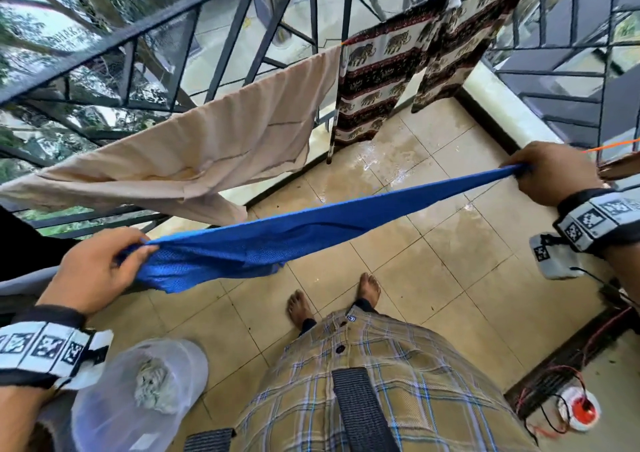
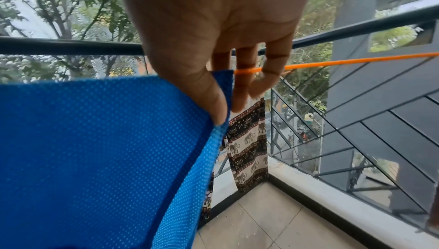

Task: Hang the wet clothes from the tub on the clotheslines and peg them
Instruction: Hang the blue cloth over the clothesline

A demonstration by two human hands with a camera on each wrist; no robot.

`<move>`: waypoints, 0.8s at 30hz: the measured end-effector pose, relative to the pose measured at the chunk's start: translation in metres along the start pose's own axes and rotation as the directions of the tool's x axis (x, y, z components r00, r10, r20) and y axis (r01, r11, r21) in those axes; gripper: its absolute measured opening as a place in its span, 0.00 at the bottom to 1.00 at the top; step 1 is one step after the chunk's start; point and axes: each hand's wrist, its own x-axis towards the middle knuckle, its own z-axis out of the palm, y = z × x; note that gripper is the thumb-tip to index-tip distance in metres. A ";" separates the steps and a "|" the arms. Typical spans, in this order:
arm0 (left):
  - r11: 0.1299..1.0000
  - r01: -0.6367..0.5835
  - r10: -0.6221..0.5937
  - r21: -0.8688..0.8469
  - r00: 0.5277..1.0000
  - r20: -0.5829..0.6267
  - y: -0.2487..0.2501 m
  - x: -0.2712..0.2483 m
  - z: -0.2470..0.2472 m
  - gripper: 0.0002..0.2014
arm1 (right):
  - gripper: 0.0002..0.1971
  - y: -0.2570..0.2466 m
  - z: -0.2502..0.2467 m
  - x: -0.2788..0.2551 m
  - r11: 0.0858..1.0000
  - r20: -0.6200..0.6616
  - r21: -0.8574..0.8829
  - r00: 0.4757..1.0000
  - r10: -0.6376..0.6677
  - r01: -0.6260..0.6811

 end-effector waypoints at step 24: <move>0.987 0.014 -0.036 -0.158 0.990 -0.136 -0.025 -0.029 0.090 0.07 | 0.07 -0.024 0.020 -0.014 0.998 0.245 0.040 0.968 -0.051 0.043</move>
